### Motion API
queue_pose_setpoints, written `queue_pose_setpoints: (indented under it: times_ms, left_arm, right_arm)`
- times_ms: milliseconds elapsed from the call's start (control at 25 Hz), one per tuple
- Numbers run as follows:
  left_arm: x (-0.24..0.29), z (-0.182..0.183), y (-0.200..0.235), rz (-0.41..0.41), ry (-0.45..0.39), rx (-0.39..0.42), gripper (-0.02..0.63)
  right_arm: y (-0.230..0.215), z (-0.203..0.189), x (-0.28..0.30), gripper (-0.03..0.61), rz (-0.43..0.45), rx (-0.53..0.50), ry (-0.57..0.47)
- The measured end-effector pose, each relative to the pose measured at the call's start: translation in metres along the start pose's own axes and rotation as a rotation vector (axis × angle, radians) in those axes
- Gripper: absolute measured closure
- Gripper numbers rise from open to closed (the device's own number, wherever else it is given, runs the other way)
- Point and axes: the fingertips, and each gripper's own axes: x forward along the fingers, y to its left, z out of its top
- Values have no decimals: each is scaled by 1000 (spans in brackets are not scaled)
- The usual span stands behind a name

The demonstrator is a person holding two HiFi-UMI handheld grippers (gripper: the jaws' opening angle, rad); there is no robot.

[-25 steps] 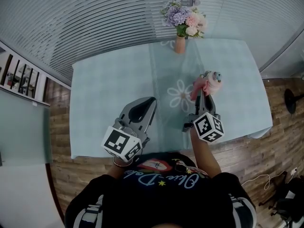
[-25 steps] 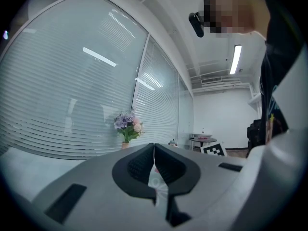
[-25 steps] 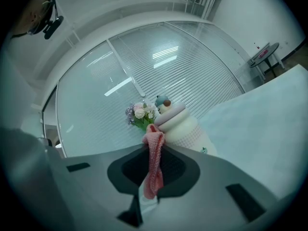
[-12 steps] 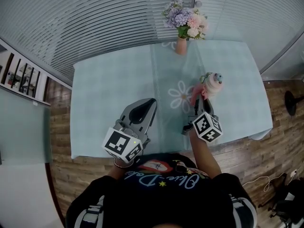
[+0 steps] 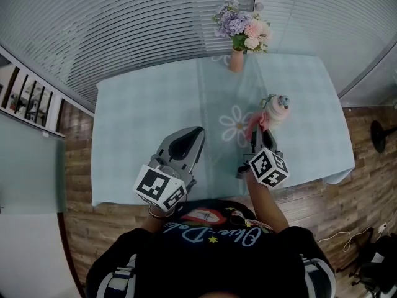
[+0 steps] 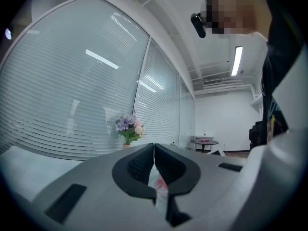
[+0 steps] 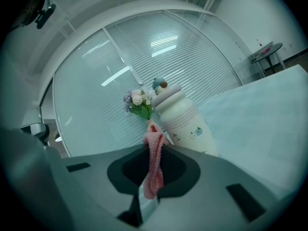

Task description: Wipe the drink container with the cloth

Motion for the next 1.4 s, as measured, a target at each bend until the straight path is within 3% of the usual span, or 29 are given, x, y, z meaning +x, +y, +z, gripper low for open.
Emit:
queue_pose_setpoints:
  times_ms: [200, 440, 760, 1400]
  left_arm:
    - [3, 1, -12, -28, -4, 5, 607]
    - [3, -1, -20, -35, -1, 1, 607]
    - [3, -2, -24, -38, 0, -2, 609]
    - [6, -2, -22, -35, 5, 6, 607]
  right_arm:
    - [32, 13, -16, 552, 96, -67, -38]
    - [30, 47, -28, 552, 116, -74, -119]
    - [-3, 65, -31, 552, 29, -91, -157]
    - [-41, 34, -22, 552, -74, -115, -70]
